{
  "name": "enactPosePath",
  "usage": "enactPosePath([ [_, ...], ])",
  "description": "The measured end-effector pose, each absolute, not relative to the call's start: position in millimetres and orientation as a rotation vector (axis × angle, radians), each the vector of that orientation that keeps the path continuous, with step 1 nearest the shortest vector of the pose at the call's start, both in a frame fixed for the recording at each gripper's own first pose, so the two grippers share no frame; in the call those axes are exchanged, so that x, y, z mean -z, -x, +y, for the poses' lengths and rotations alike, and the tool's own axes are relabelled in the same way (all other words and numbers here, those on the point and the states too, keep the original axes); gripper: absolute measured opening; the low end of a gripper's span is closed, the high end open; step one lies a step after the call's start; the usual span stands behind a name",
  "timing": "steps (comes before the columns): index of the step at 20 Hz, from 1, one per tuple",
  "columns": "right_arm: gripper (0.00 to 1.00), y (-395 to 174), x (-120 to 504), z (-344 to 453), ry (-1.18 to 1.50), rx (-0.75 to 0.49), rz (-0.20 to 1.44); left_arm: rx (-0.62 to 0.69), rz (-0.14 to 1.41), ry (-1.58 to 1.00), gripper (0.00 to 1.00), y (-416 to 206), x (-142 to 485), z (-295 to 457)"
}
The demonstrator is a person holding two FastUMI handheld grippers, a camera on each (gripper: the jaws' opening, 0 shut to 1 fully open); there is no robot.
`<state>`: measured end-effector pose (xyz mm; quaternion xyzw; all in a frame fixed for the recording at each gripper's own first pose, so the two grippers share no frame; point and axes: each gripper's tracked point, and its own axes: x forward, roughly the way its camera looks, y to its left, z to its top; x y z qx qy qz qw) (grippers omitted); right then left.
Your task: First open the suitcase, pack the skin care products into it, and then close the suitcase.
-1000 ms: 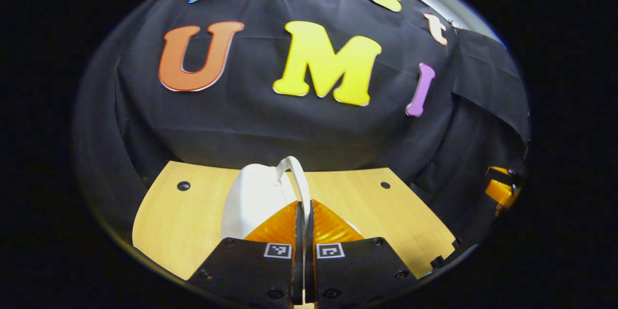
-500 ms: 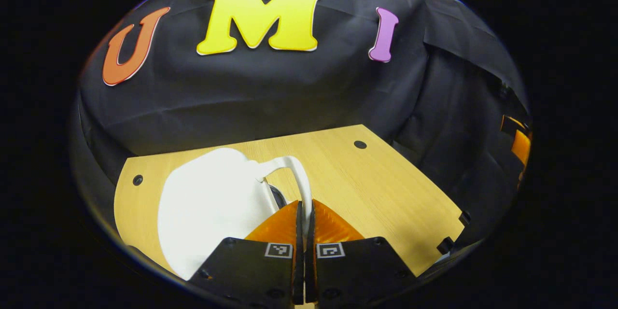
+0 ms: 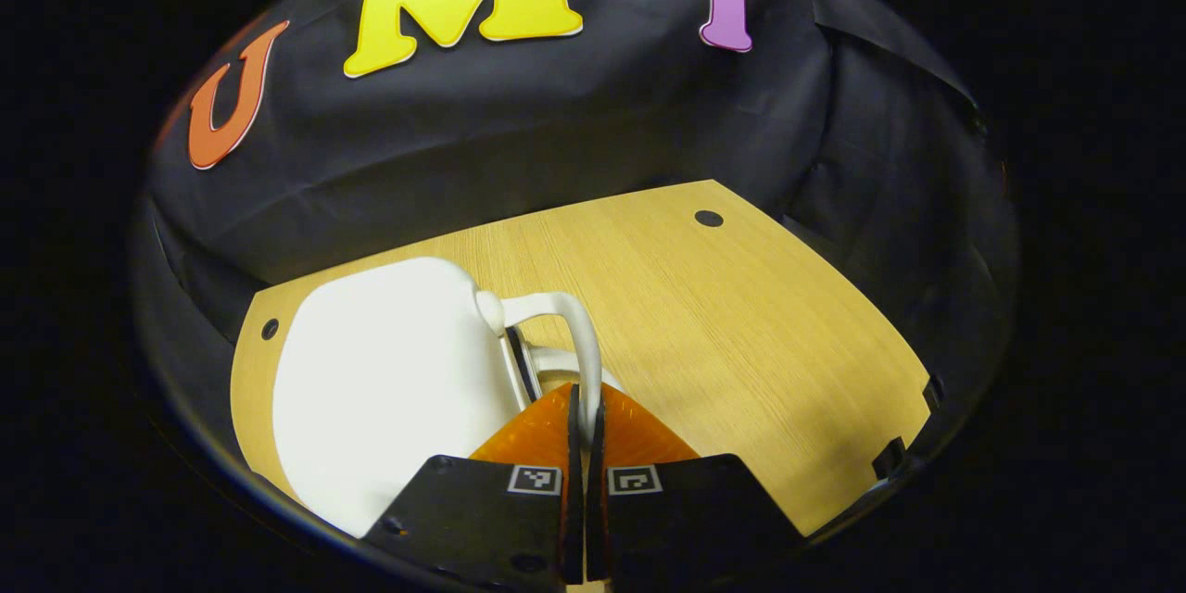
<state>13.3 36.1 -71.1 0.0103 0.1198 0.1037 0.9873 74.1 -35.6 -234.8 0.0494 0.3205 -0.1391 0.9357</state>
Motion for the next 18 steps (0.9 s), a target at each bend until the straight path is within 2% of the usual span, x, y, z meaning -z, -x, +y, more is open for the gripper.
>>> enactPosePath([
  [5, 0.80, -10, 73, 26, -0.025, -0.188, 0.247, 0.267, 0.720, -0.078, 0.06, -71, 258, -45],
  [7, 0.80, -9, 73, 20, -0.023, -0.174, 0.248, 0.291, 0.734, -0.016, 0.22, -65, 257, -52],
  [9, 0.80, -11, 73, 18, -0.028, -0.161, 0.251, 0.279, 0.721, 0.058, 0.51, -60, 249, -54],
  [10, 0.80, -13, 74, 18, -0.034, -0.156, 0.256, 0.258, 0.710, 0.082, 0.47, -56, 243, -50],
  [11, 0.80, -14, 74, 20, -0.042, -0.153, 0.260, 0.240, 0.697, 0.098, 0.53, -52, 234, -46],
  [12, 0.80, -14, 74, 23, -0.052, -0.154, 0.268, 0.220, 0.663, 0.107, 0.66, -52, 220, -39],
  [13, 0.80, -14, 76, 28, -0.060, -0.155, 0.274, 0.200, 0.628, 0.105, 0.72, -51, 207, -32],
  [14, 0.80, -15, 75, 33, -0.061, -0.157, 0.275, 0.183, 0.593, 0.093, 0.89, -48, 190, -24],
  [15, 0.80, -16, 72, 38, -0.051, -0.157, 0.269, 0.161, 0.556, 0.071, 0.82, -43, 174, -13],
  [18, 0.80, -18, 62, 63, -0.019, -0.180, 0.235, 0.091, 0.414, 0.018, 0.89, -35, 118, 21],
])
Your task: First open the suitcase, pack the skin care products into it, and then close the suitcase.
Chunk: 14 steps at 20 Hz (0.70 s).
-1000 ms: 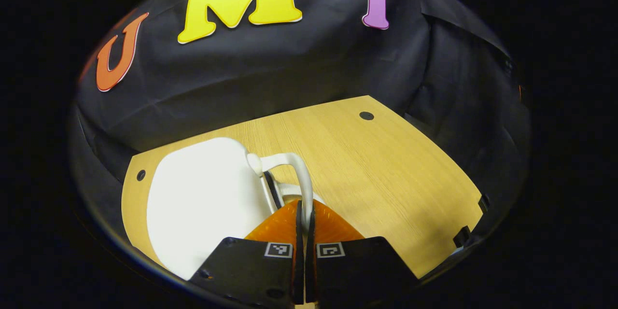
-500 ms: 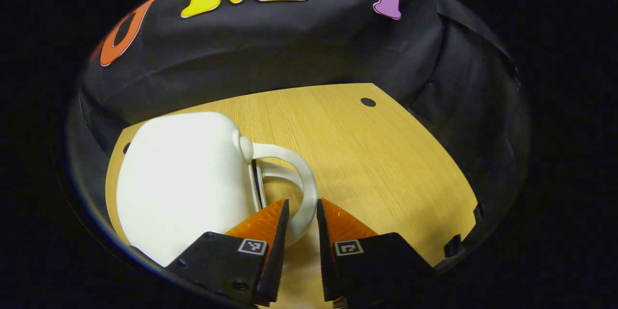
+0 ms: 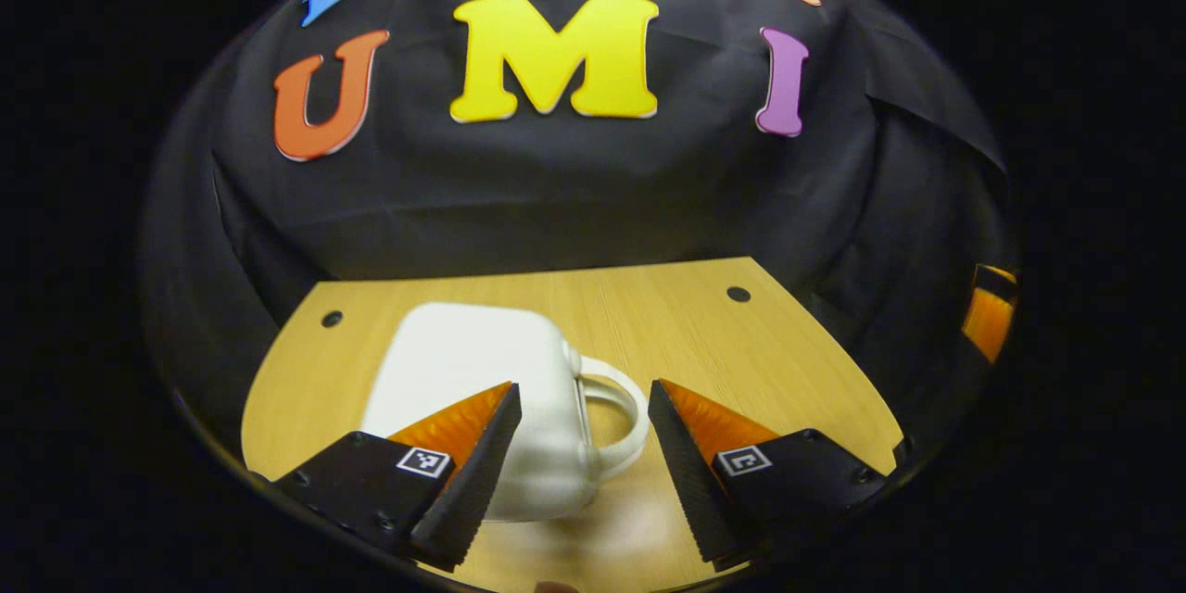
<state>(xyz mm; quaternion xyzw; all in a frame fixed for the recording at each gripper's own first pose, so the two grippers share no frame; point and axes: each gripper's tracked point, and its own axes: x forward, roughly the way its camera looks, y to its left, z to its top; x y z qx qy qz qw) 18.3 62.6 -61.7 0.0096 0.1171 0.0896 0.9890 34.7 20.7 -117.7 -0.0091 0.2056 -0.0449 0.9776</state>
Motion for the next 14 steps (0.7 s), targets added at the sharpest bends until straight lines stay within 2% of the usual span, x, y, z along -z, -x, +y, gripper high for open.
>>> enactPosePath([
  [5, 0.78, -30, 17, 104, -0.005, -0.188, 0.128, -0.054, 0.223, 0.076, 0.95, -8, 31, 74],
  [6, 0.80, -32, 5, 113, -0.005, -0.186, 0.104, -0.075, 0.192, 0.083, 0.97, -3, 18, 84],
  [10, 0.80, -37, -32, 137, 0.010, -0.167, 0.031, -0.141, 0.098, 0.048, 0.97, 12, -39, 117],
  [11, 0.77, -36, -37, 143, 0.011, -0.163, 0.022, -0.142, 0.077, 0.039, 0.96, 16, -44, 121],
  [14, 0.80, -30, -40, 153, 0.011, -0.146, 0.008, -0.101, 0.038, 0.038, 0.97, 29, -52, 116],
])
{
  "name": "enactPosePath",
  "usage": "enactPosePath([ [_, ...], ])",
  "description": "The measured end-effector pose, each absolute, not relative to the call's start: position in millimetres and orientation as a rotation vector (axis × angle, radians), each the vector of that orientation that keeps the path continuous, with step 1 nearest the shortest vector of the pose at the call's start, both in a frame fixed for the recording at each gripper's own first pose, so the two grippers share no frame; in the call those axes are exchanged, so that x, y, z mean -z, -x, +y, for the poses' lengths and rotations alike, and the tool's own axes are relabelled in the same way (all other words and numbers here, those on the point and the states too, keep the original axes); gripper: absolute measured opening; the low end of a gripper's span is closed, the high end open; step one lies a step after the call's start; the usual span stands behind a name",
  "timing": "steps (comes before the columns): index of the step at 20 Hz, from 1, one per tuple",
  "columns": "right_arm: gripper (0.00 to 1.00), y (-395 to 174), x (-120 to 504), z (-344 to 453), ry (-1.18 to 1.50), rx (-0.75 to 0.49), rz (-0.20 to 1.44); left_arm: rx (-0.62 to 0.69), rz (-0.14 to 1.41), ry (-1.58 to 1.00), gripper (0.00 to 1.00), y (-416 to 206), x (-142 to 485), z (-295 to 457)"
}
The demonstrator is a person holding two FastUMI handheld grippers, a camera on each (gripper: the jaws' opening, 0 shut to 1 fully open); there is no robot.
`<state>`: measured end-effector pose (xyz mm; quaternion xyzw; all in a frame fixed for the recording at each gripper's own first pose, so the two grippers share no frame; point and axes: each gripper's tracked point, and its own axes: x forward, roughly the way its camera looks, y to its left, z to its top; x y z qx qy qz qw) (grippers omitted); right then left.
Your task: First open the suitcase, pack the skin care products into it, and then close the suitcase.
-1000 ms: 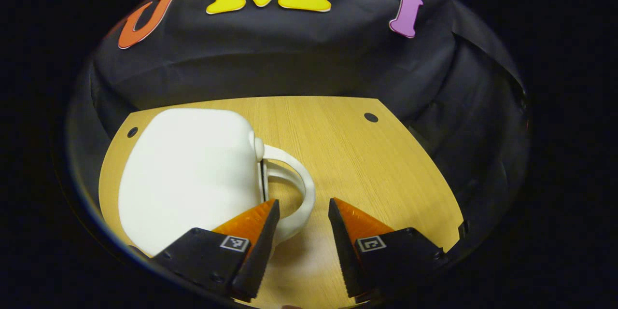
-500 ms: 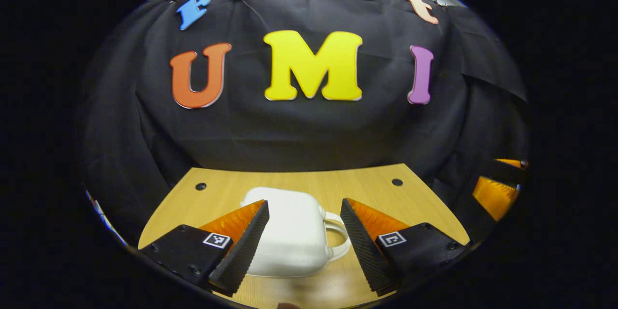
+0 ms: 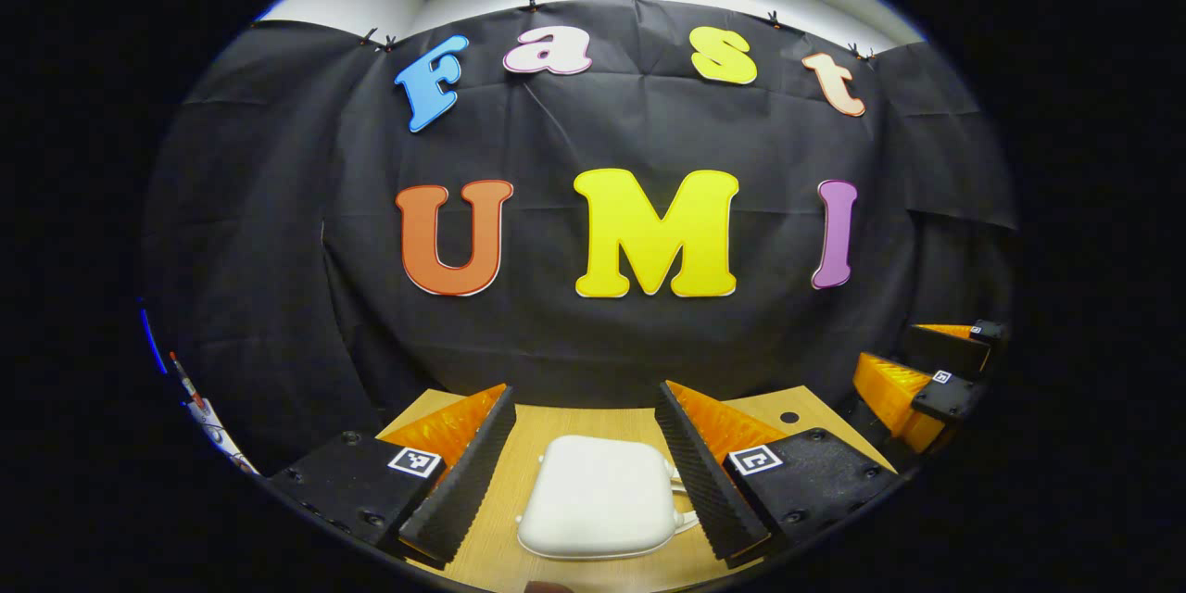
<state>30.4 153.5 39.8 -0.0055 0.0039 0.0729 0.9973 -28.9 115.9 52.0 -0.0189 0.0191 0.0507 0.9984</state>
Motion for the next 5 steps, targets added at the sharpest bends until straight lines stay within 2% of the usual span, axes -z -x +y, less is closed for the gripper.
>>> enactPosePath([
  [5, 0.80, -18, -25, 170, 0.036, -0.138, 0.022, -0.069, 0.026, 0.014, 0.96, 44, -35, 105],
])
